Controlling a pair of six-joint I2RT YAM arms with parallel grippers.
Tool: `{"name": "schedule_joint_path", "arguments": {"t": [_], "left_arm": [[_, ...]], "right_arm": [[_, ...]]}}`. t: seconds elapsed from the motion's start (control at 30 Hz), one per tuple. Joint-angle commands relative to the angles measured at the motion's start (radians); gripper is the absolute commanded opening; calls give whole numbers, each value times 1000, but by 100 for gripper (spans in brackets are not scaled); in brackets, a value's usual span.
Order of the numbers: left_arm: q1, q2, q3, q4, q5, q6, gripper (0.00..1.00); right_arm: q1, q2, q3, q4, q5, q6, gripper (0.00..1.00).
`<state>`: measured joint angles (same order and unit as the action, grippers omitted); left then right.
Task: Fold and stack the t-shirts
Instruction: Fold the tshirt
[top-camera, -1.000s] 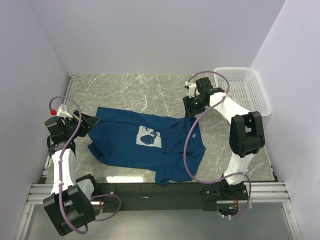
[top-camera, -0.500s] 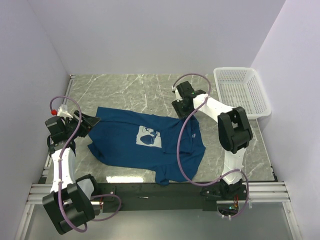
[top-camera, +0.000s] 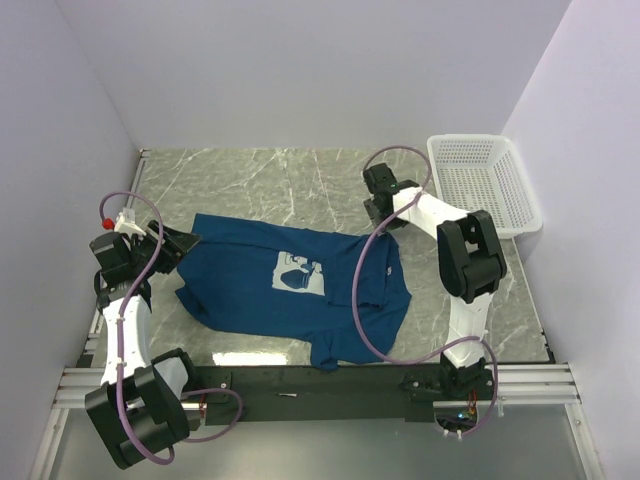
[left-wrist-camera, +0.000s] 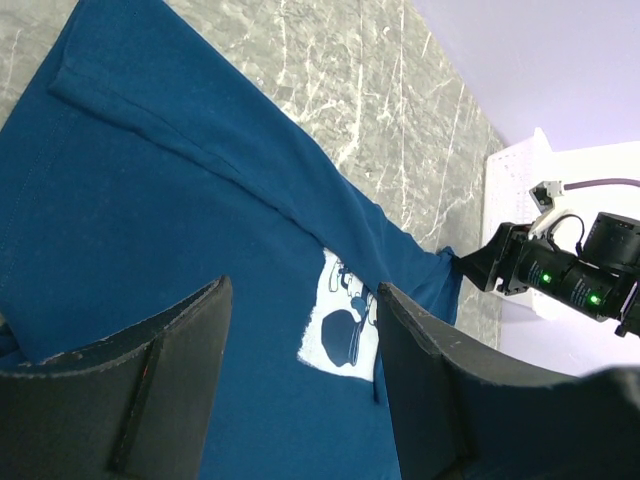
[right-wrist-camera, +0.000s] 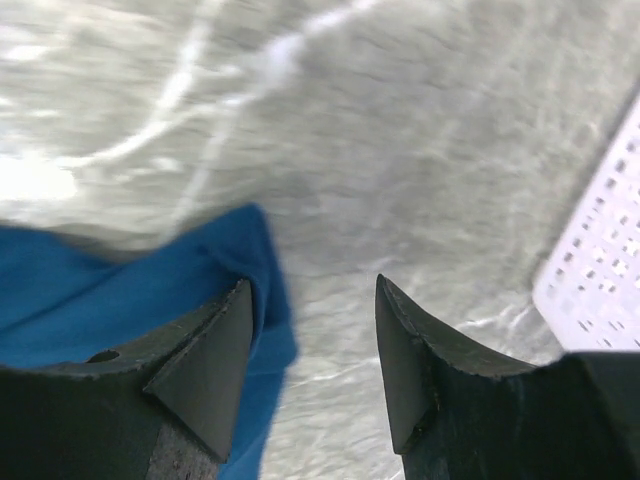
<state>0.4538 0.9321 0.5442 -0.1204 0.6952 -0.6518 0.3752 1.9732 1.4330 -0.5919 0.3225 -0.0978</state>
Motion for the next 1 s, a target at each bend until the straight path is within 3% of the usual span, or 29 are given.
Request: {"name": "schedule_joint_path", "arguments": {"t": [0.0, 0.3, 0.6, 0.97], "left_arm": [[-4, -6, -3, 39, 30, -8, 65], [-3, -6, -3, 38, 33, -8, 65], [-3, 2, -3, 41, 36, -8, 65], [-3, 11, -3, 42, 40, -8, 65]], "right_arm": [[-44, -74, -25, 9, 41, -5, 58], [-107, -86, -71, -19, -108, -2, 56], [-128, -91, -19, -22, -410, -135, 55], [-128, 12, 92, -42, -395, -140, 43]]}}
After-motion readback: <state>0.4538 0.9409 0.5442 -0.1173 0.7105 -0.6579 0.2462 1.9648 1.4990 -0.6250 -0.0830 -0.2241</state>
